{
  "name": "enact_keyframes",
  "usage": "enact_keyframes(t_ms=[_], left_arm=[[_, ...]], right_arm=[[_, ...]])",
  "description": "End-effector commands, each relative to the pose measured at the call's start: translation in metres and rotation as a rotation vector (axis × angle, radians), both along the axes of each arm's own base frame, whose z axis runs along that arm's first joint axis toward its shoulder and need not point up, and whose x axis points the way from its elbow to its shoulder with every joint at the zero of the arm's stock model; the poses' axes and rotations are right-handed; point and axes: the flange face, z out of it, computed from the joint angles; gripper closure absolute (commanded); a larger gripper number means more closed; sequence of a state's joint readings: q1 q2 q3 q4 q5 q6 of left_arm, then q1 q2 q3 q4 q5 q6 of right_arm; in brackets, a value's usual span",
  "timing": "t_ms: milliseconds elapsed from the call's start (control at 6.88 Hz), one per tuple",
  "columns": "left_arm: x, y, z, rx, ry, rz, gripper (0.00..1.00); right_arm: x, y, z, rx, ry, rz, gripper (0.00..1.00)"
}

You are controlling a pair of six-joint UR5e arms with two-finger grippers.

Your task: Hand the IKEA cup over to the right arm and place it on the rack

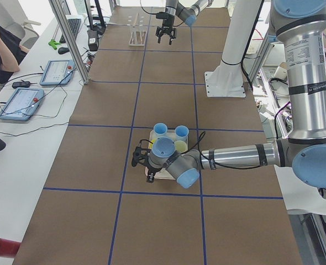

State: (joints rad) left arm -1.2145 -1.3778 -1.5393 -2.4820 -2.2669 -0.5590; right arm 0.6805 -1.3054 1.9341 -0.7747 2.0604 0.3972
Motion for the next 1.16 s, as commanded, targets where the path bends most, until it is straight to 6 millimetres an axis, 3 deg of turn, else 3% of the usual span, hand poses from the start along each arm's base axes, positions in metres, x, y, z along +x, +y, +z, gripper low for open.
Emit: enact_keyframes(t_ms=[0,436,726,1017], left_arm=[[0.0155,0.0028,-0.0002,0.000,0.001,0.036,0.59],[0.0165,0.0007,-0.0020,0.001,0.002,0.035,0.76],[0.0164,0.0006,-0.0017,0.002,0.000,0.035,1.00],[0.0166,-0.0010,-0.0083,0.017,0.011,0.045,1.00]], right_arm=[[-0.0002,0.0005,0.0007,-0.001,0.001,-0.001,0.05],[-0.0001,0.0006,0.0015,-0.002,0.002,-0.001,0.04],[0.0014,0.0021,-0.0041,0.007,-0.007,-0.004,0.01],[0.0032,0.0039,-0.0081,0.013,-0.015,-0.007,0.01]])
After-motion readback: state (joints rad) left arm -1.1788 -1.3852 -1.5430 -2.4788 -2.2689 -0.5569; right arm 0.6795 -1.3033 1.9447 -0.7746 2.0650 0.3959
